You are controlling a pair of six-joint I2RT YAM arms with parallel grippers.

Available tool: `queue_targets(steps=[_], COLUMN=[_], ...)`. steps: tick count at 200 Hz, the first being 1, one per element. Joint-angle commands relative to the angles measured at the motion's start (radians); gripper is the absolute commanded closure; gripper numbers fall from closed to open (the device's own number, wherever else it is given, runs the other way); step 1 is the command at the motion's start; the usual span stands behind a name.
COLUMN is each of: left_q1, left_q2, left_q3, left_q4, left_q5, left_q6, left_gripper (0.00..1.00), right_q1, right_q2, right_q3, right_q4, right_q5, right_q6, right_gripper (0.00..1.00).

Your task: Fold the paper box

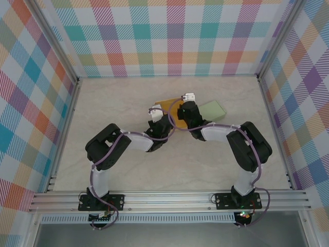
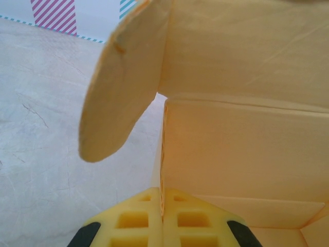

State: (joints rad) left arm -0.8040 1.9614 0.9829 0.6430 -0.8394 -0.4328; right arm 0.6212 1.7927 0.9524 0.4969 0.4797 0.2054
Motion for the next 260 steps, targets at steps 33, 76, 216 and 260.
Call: queue_targets(steps=[33,76,216,260], left_q1=[-0.015,-0.017,-0.019,-0.026], left_q2=[0.027,0.046,-0.263,-0.390], left_q3=[-0.022,-0.039,-0.316,-0.396], left_q4=[0.122,0.126,0.114,0.094], left_q5=[0.071,0.074,0.174,0.178], left_q6=[-0.034,-0.080,-0.142,-0.173], left_gripper=[1.00,1.00,0.35,0.23], right_q1=[0.029,0.054,0.058,0.061], right_q2=[0.007,0.005,-0.013,-0.019], right_q3=[-0.121,-0.195,-0.253,-0.264], right_q4=[0.126,0.191,0.207,0.218], right_q5=[-0.096,-0.060,-0.002,-0.006], right_q6=[0.136,0.181,0.163,0.141], right_gripper=[0.87,0.89,0.92,0.90])
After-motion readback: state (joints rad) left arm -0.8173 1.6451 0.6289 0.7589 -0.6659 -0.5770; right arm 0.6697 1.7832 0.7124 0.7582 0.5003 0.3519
